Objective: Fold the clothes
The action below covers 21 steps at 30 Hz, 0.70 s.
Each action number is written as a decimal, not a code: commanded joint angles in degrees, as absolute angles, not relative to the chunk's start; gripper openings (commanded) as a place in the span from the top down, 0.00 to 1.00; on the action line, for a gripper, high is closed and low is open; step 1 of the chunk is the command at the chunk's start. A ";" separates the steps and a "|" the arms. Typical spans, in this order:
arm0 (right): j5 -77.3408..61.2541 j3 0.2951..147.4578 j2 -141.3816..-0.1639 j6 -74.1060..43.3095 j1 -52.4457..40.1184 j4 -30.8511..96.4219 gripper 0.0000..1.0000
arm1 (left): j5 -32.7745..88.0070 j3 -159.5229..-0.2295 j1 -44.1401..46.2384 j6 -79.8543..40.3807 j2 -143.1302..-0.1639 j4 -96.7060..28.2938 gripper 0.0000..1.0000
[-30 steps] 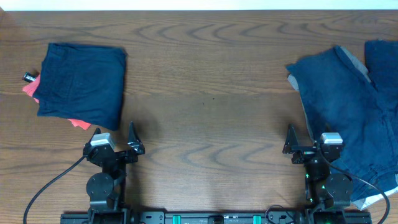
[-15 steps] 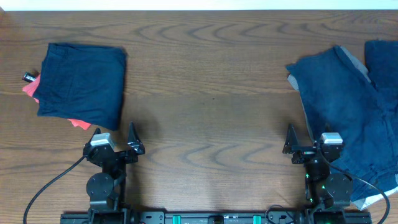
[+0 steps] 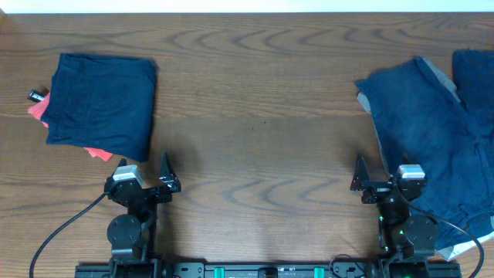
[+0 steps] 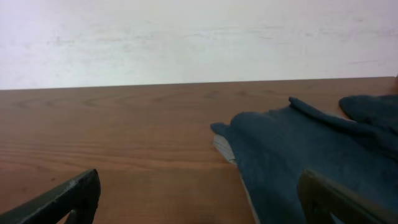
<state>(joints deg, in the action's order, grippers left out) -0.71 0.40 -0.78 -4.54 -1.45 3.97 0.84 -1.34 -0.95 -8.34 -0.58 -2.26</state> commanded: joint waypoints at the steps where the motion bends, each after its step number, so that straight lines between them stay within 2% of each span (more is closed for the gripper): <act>1: 1.54 1.85 -1.93 -5.28 -1.08 4.21 0.01 | 1.30 -1.85 -0.93 -9.30 -0.47 -6.26 0.02; 10: 6.04 13.45 -17.67 -5.04 -1.08 9.56 0.01 | 2.61 -13.08 -0.93 -9.30 -9.80 -15.57 0.02; 15: 6.17 23.90 -32.53 -3.81 -1.08 14.04 0.01 | 2.61 -22.52 -0.93 -9.28 -21.61 -22.96 0.02; 21: 6.22 38.87 -53.19 1.74 -1.02 26.02 0.01 | 5.67 -33.61 -0.93 -9.26 -37.56 -31.38 0.02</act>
<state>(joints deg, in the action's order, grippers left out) 5.39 34.61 -47.90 -1.85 -1.45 24.36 3.40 -29.76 -0.95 -9.04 -32.84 -30.00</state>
